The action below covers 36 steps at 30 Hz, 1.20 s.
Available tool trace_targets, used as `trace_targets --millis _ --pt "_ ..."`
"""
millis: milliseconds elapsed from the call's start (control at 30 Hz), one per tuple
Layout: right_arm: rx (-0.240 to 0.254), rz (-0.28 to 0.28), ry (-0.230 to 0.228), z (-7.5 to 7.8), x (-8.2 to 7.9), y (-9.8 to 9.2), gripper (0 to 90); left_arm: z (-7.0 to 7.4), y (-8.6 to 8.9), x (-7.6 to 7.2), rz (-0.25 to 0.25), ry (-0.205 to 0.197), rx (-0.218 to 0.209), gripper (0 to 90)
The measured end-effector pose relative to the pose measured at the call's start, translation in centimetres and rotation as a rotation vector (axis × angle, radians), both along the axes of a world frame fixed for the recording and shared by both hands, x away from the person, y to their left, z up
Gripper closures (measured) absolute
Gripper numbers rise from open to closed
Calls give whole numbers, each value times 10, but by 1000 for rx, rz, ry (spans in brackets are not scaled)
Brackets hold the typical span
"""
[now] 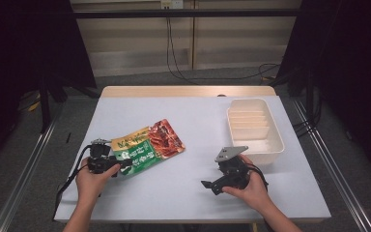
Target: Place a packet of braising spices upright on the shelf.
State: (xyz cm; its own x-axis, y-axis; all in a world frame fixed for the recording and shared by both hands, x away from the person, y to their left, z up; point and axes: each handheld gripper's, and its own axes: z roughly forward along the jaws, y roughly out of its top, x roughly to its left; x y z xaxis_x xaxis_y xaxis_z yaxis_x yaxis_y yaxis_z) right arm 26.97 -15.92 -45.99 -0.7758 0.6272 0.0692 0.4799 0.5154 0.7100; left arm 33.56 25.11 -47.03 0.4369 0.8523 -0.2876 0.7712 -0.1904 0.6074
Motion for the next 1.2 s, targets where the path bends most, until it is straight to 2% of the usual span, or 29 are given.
trace_targets --millis 67,133,200,267,333,367,433,467,500,533,567,733,867,967,1033,1100,1200 --pt "0 -1 1 0 0 0 21 0 0 0 16 -3 -2 377" --pt "1 7 4 0 0 0 21 1 -1 1 5 34 -42 437" --pt "3 12 11 -1 0 0 21 1 -3 0 10 38 -44 470" --pt "1 10 8 -1 0 0 21 1 -5 -1 18 55 -65 513" --pt "2 9 7 -1 0 0 21 1 -6 -1 22 54 -70 588" --pt "2 9 7 -1 0 0 21 0 -6 -1 24 54 -76 588" --pt "0 7 8 -1 0 0 20 1 -6 -2 20 47 -73 652" --pt "0 5 7 -1 0 0 17 1 -7 -3 26 45 -94 674" --pt "0 5 7 -1 0 0 17 1 -7 -3 26 45 -94 700" --pt "-2 3 7 -1 0 0 17 2 -6 -3 4 42 -92 700" --pt "-4 3 2 0 1 0 17 3 -7 -3 -6 43 -98 736" --pt "-5 -10 -1 0 1 -1 17 7 -5 -5 -7 55 -117 835" --pt "-4 1 2 0 1 0 17 12 -5 -6 4 44 -134 878" --pt "-13 -1 0 0 1 1 17 19 -3 -7 -5 27 -113 897" --pt "-6 7 8 -1 1 2 17 22 -2 -6 -3 30 -119 900" --pt "-9 9 6 -2 1 2 17 26 -1 -5 -9 37 -101 900" --pt "-10 5 6 0 1 1 17 32 -1 -4 -7 44 -100 900"
